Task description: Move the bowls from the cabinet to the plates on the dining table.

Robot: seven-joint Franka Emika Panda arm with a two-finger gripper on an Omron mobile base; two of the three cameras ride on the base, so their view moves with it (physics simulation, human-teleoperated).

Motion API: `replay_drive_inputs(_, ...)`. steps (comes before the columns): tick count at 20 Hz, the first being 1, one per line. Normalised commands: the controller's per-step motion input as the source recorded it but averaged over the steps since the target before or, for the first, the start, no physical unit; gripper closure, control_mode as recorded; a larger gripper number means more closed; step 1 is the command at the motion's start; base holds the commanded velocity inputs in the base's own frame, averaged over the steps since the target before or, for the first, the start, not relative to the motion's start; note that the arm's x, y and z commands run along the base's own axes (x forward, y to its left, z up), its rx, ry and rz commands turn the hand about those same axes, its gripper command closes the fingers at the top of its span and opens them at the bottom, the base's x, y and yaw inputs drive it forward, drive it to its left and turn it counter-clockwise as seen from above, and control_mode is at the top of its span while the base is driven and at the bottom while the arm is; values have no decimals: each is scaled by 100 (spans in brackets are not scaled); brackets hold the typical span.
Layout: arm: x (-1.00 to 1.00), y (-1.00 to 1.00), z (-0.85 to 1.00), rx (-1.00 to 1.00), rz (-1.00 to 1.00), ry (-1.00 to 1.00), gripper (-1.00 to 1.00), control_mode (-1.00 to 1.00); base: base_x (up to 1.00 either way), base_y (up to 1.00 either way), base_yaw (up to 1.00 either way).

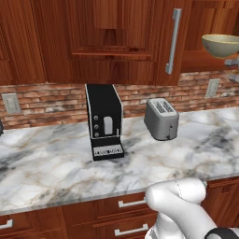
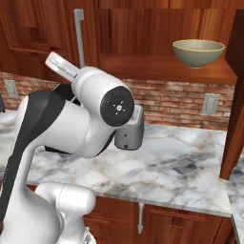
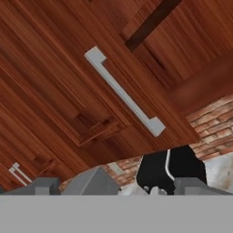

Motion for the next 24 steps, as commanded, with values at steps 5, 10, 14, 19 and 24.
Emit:
replay_drive_inputs(5,37,0,-2,0,0,0,-100,-100,0,0,0)
replay_drive_inputs(10,44,0,0,0,0,0,-100,-100,0,0,0)
replay_drive_inputs(14,42,-1,0,0,0,0,-100,-100,0,0,0)
replay_drive_inputs(19,38,-17,-1,0,1,0,-100,-100,0,0,0)
replay_drive_inputs(24,39,-25,-3,0,4,0,-100,-100,0,0,0)
